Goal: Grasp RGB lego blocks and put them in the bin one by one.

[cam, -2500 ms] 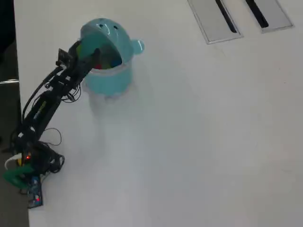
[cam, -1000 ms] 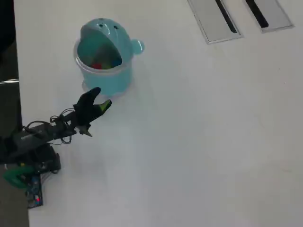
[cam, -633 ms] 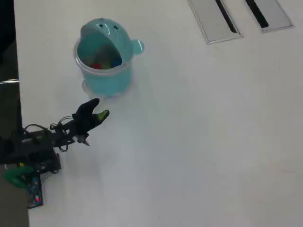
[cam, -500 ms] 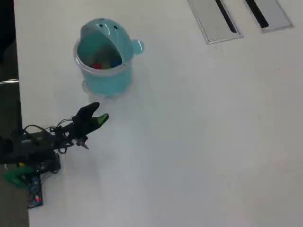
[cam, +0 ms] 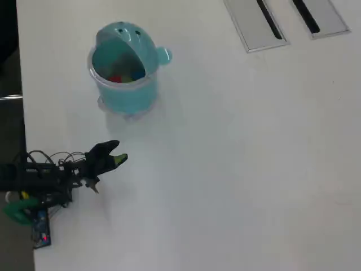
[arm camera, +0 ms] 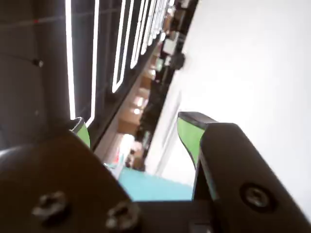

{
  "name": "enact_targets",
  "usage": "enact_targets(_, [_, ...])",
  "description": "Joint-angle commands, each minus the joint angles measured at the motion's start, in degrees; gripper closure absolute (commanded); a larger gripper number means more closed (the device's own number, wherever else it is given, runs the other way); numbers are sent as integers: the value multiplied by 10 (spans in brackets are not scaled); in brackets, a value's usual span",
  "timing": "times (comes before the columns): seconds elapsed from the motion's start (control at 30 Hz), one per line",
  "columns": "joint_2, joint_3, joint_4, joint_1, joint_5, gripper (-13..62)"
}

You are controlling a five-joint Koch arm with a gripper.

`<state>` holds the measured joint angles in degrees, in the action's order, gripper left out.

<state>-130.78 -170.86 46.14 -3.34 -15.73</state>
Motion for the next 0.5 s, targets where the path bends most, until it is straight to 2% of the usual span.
enact_targets(0.0, [-11,4,96,9,18,164])
enact_targets(0.47, [-11,-69,128,19,24,162])
